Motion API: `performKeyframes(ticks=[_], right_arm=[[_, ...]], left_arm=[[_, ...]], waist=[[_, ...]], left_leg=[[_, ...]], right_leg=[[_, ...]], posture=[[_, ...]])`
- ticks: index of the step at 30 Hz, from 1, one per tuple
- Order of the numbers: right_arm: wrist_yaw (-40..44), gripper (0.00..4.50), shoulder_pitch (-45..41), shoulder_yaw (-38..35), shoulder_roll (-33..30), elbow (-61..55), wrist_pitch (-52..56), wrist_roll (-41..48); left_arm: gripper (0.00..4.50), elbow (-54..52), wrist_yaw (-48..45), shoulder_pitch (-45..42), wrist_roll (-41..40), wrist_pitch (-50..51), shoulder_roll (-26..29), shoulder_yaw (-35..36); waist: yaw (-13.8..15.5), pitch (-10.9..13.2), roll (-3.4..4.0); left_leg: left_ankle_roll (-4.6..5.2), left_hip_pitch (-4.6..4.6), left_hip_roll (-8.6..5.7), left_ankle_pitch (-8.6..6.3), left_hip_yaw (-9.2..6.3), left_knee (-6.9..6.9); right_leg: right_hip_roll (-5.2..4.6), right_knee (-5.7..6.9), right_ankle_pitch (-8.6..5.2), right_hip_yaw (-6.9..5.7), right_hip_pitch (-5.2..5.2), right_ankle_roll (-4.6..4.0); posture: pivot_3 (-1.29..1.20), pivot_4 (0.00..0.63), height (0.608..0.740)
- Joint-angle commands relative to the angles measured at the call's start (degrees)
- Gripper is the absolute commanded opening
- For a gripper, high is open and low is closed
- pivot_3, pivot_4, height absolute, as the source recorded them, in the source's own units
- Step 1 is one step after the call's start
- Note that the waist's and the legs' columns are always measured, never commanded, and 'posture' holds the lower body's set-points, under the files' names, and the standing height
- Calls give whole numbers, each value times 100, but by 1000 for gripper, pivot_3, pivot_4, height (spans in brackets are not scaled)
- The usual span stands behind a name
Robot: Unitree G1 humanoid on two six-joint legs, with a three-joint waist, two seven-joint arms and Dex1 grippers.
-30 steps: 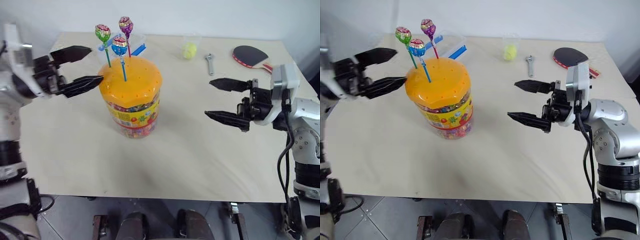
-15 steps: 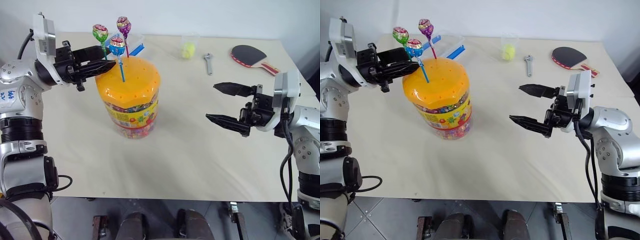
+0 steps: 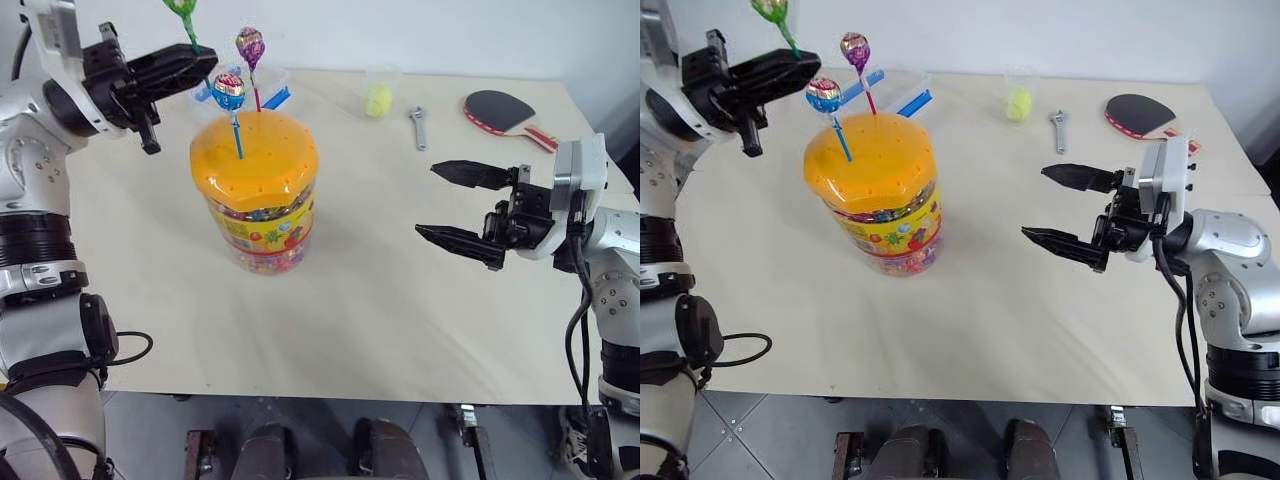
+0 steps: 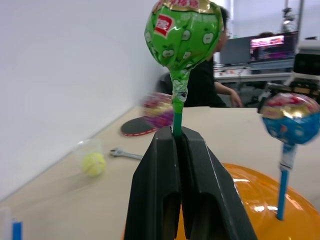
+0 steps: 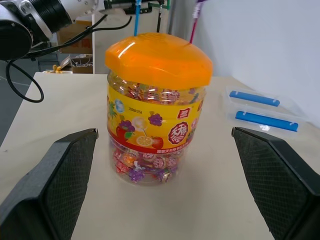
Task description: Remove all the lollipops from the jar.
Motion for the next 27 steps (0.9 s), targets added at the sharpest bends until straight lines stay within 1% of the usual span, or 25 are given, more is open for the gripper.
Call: performKeyframes(ticks=[1, 2, 4, 6, 8, 10, 11, 14, 17, 19, 21, 24, 27], right_arm=[[84, 4500, -116, -199, -137, -49, -137, 30], [103, 4500, -145, -185, -137, -24, -131, 24], [154, 4500, -206, -163, -140, 25, -111, 32], [254, 4500, -239, -128, -173, 77, -101, 20], [359, 4500, -305, -59, -184, 166, -99, -6], [437, 4500, -428, 41, -151, 292, -115, -46], [464, 4500, -472, 73, -139, 338, -121, -62], [611, 4500, -688, 245, -54, 557, -146, -138], [705, 4500, -881, 368, 41, 755, -200, -228], [753, 4500, -995, 433, 108, 861, -232, -267], [793, 4500, -1061, 469, 146, 928, -254, -298], [853, 4500, -1150, 506, 188, 1015, -269, -344], [886, 4500, -1211, 512, 222, 1065, -266, -386]], left_arm=[[34, -412, 603, -247, -110, 312, 319, 377], [34, -427, 909, -205, 26, 549, 474, 385], [34, -549, 1752, 32, 380, 1457, 930, 370], [34, -859, 2260, 463, 488, 2325, 1320, 451], [34, -1316, 2600, 1165, 536, 3374, 1741, 558], [34, -1768, 2933, 1943, 581, 4274, 2017, 778], [34, -1924, 3056, 2170, 563, 4539, 2063, 882], [34, -2281, 3435, 3301, 821, 5440, 2320, 1072], [34, -2503, 3710, 3995, 1003, 5808, 2418, 1080], [34, -2454, 3879, 4245, 1119, 6053, 2433, 1045], [34, -2383, 3989, 4369, 1203, 6112, 2424, 1029], [34, -2144, 4044, 4285, 1201, 6486, 2482, 978], [699, -2034, 4109, 4146, 1236, 6574, 2510, 1002]], waist=[[-1, 0, 0], [-1, 0, 0], [-22, 0, 0], [-48, 0, 0], [-107, 0, 0], [-126, 0, 0], [-129, 0, 0], [-126, 2, -9], [-78, 2, -12], [-35, 1, -14], [14, 1, -14], [43, -2, -18], [29, -2, -18]], left_leg=[[0, 0, 0, 0, 0, 0], [0, 0, 0, 0, -1, -1], [0, 2, 0, 0, -3, -2], [0, 11, 0, 0, -2, -9], [0, 14, 1, 0, -3, -13], [0, 16, 1, 0, -5, -14], [0, 15, 1, 0, -7, -15], [0, 11, 2, 0, -10, -13], [0, 11, 1, 0, -10, -14], [0, 10, 1, 0, -8, -13], [-1, 11, 0, 0, -1, -13], [-1, 10, -1, 0, -3, -11], [-1, 10, -1, 0, 0, -12]], right_leg=[[0, 0, 0, 1, 0, 0], [0, 0, 0, 1, 0, 0], [0, 3, 0, 2, 0, 0], [0, 6, 0, 7, -1, 0], [0, 8, 0, 11, -1, 0], [0, 18, 0, 11, -1, 0], [0, 18, 0, 12, -1, 0], [0, 18, 0, 15, -2, 0], [0, 18, 0, 19, -2, 0], [0, 16, 0, 21, -2, 0], [0, 12, 0, 26, -2, 0], [0, 14, 0, 26, -2, 0], [0, 13, 0, 24, -2, 0]], posture=[[0, 150, 740], [0, 150, 740], [0, 150, 740], [0, 150, 740], [0, 150, 740], [0, 150, 740], [0, 150, 740], [0, 150, 740], [0, 150, 740], [0, 150, 740], [0, 150, 740], [0, 150, 740], [0, 150, 740]])
